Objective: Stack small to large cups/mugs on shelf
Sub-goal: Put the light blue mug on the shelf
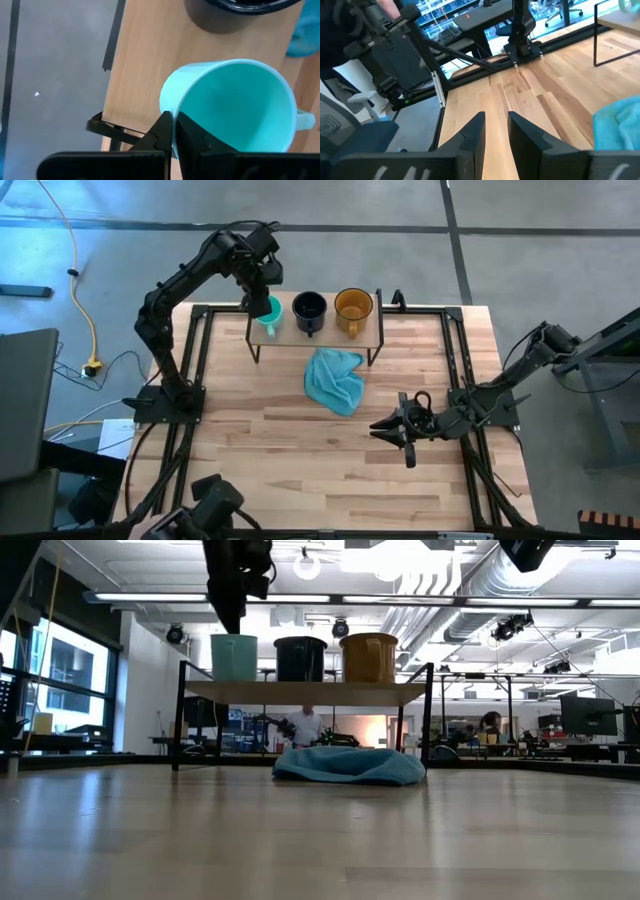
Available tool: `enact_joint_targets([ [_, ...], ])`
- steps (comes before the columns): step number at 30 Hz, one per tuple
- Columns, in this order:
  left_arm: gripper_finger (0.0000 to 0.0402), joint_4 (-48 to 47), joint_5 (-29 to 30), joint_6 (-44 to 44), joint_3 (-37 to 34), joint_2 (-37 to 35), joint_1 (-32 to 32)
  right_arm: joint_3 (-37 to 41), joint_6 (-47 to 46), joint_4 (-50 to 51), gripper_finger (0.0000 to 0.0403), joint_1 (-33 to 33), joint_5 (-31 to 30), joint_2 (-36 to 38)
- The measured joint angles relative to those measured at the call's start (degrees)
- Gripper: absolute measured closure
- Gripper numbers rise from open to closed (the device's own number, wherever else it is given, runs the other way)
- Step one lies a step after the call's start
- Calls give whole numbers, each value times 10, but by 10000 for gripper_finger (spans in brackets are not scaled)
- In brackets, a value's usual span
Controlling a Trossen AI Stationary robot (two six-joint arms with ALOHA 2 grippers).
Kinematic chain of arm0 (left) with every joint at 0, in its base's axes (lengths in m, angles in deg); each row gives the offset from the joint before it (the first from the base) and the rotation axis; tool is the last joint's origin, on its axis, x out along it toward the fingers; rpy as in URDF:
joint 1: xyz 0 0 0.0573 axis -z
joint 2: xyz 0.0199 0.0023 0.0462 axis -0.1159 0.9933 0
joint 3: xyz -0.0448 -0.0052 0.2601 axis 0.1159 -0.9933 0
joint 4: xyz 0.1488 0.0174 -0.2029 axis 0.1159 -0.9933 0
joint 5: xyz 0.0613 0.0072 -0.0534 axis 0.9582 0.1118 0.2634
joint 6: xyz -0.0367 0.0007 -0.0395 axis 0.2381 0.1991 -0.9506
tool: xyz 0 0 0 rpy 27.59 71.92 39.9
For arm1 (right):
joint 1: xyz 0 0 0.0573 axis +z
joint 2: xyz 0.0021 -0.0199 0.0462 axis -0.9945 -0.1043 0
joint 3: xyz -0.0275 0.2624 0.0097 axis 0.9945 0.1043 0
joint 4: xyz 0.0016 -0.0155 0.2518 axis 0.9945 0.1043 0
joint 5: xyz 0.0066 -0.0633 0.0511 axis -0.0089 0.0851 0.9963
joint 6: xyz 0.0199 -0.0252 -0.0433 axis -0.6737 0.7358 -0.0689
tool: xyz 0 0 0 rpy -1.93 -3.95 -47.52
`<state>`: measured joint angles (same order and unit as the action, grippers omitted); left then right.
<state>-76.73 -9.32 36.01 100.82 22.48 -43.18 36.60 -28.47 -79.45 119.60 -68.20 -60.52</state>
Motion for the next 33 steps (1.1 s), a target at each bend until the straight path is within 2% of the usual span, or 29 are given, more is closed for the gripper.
enact_joint_targets([
  [13, 401, 10, -27, 41, 0, 0, -15, 0, -6, 29, 330, -23, 9, 0],
  [27, 402, 21, -39, 61, 0, 11, -15, 0, -2, 42, 330, -74, 79, 0],
  [33, 402, 22, -41, 65, 0, 15, -15, 0, -5, 42, 330, -76, 85, 0],
])
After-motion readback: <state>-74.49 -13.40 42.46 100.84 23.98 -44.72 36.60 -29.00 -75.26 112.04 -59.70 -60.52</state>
